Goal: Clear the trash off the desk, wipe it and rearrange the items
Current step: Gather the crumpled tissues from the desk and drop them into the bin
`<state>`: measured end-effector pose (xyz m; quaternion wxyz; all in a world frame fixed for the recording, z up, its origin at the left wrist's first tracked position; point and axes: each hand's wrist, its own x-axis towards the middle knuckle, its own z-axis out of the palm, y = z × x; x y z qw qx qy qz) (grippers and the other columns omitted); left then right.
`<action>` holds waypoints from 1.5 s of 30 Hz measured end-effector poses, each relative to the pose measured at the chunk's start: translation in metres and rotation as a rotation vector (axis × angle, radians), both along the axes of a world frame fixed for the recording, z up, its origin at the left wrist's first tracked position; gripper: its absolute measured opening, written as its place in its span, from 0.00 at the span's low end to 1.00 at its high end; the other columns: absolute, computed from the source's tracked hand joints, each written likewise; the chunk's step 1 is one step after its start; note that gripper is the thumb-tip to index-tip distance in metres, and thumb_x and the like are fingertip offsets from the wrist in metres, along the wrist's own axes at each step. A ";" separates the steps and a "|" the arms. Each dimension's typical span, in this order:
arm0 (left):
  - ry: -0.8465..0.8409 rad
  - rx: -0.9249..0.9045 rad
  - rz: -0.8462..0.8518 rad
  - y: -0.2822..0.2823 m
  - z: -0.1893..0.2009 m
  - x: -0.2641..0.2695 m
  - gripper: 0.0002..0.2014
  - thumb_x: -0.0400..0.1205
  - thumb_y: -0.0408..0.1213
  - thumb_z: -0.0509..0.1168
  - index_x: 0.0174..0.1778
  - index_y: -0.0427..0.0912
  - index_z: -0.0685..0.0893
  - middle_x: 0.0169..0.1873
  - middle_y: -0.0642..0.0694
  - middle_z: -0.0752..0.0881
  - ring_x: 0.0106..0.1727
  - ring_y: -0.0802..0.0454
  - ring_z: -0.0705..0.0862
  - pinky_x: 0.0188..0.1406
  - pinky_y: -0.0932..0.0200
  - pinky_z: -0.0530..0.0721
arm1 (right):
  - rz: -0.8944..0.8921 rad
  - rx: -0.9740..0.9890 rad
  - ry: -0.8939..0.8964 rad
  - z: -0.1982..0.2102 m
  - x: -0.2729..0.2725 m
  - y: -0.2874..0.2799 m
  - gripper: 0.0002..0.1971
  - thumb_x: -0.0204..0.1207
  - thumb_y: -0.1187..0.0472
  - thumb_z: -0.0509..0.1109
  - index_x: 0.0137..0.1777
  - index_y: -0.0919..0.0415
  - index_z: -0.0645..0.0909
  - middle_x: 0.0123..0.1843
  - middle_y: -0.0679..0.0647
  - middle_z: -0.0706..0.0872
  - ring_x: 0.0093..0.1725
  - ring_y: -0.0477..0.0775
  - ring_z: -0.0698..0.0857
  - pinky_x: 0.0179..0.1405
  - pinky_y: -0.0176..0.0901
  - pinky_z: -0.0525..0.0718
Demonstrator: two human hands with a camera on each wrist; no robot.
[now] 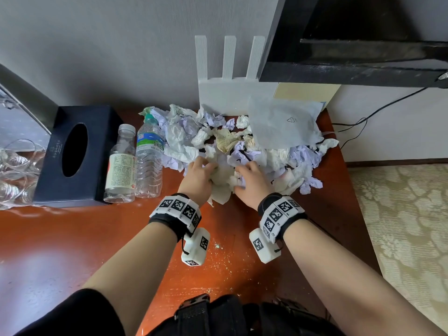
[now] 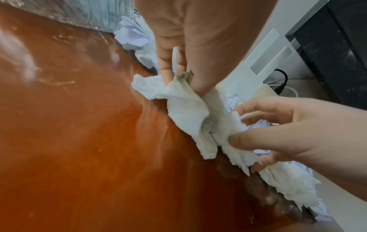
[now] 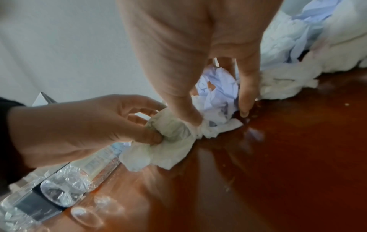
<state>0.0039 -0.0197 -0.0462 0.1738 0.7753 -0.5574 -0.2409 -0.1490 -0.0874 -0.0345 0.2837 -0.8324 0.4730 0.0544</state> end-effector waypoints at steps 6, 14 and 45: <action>0.055 -0.057 0.021 0.003 0.009 0.004 0.22 0.75 0.17 0.57 0.63 0.32 0.81 0.52 0.32 0.78 0.52 0.36 0.78 0.46 0.53 0.75 | -0.066 0.024 -0.094 0.003 -0.002 -0.001 0.15 0.75 0.65 0.66 0.62 0.61 0.76 0.64 0.55 0.70 0.61 0.56 0.75 0.57 0.46 0.78; 0.098 -0.190 0.082 0.009 0.029 0.006 0.17 0.78 0.20 0.60 0.60 0.34 0.86 0.49 0.32 0.85 0.52 0.36 0.82 0.47 0.56 0.75 | -0.183 -0.016 -0.215 0.022 -0.005 0.004 0.13 0.75 0.66 0.67 0.59 0.62 0.78 0.66 0.56 0.71 0.61 0.58 0.77 0.59 0.52 0.79; 0.131 -0.316 0.038 0.090 0.098 -0.005 0.20 0.76 0.21 0.59 0.62 0.35 0.85 0.58 0.36 0.85 0.60 0.39 0.82 0.59 0.56 0.77 | -0.391 -0.215 -0.441 0.095 -0.025 0.091 0.13 0.74 0.66 0.71 0.57 0.62 0.78 0.62 0.53 0.74 0.61 0.51 0.76 0.49 0.25 0.65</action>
